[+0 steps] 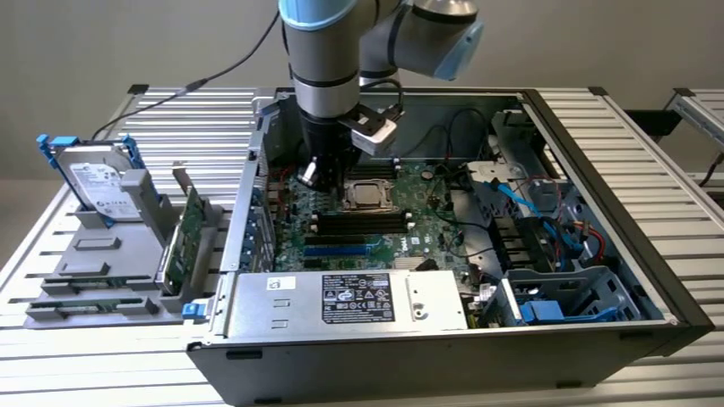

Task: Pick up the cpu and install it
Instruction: 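Install the second cpu locking lever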

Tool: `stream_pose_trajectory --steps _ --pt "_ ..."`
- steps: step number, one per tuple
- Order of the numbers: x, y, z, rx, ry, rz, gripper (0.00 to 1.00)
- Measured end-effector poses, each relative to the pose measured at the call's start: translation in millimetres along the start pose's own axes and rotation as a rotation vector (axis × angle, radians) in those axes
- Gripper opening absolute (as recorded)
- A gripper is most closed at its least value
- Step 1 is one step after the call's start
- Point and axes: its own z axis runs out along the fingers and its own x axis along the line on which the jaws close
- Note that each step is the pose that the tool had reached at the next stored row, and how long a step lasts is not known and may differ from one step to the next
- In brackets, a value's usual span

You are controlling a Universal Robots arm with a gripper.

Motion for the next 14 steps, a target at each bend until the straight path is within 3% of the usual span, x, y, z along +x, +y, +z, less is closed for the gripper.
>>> stream_pose_trajectory --steps 5,14 --pt "1.5 -0.6 -8.3 -0.0015 0.0000 0.016 0.11" --pt "2.5 -0.8 -16.8 -0.0092 0.0003 0.097 0.11"
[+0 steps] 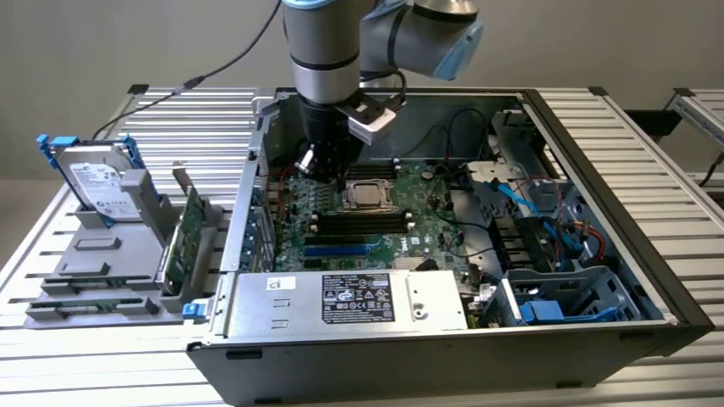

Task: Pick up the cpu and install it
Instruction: 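Install the second cpu locking lever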

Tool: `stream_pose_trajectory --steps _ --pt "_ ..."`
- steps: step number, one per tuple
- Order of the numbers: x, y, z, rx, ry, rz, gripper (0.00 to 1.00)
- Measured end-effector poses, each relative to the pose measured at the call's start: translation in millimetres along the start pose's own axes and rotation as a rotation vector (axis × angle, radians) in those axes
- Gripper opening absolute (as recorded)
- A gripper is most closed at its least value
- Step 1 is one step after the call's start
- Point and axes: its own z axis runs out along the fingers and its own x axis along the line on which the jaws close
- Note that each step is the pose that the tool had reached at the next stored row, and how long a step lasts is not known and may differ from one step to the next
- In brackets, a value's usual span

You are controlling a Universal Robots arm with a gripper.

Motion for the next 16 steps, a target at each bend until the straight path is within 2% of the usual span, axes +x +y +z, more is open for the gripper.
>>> stream_pose_trajectory --steps 3,8,11,16 --pt "1.0 -0.2 -2.2 -0.0022 0.0002 0.022 0.11" --pt "7.6 1.2 -10.6 -0.0036 -0.0007 0.028 0.11" --pt "8.0 1.5 -10.9 -0.0017 -0.0032 0.028 0.11" --pt "8.0 1.5 -10.9 -0.0016 -0.0034 0.028 0.11"
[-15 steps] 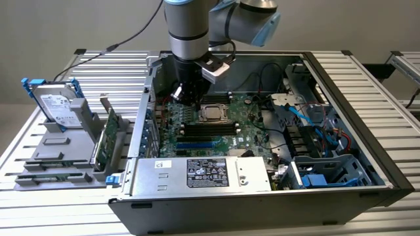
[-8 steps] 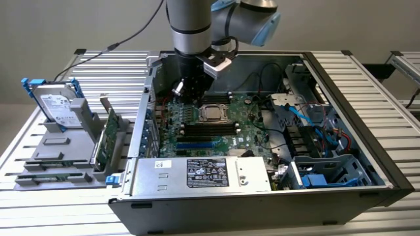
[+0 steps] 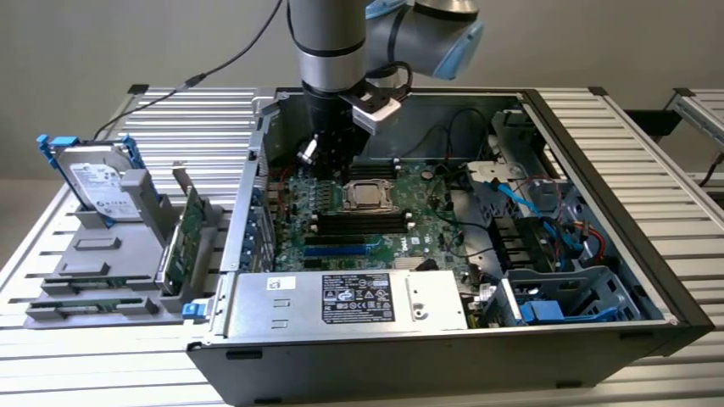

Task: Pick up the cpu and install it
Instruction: 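Install the second cpu locking lever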

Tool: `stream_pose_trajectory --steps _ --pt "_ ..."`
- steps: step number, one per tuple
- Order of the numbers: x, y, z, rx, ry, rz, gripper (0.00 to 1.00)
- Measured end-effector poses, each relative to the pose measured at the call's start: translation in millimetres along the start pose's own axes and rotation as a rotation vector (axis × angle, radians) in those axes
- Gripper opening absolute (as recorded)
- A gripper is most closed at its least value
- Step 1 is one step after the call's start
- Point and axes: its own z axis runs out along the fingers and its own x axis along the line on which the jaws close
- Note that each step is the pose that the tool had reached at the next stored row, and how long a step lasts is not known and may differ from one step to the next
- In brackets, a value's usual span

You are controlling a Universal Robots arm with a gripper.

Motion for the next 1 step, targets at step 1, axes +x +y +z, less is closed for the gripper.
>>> stream_pose_trajectory --steps 1 --pt "0.0 0.0 0.0 0.0000 0.0000 0.000 0.11"
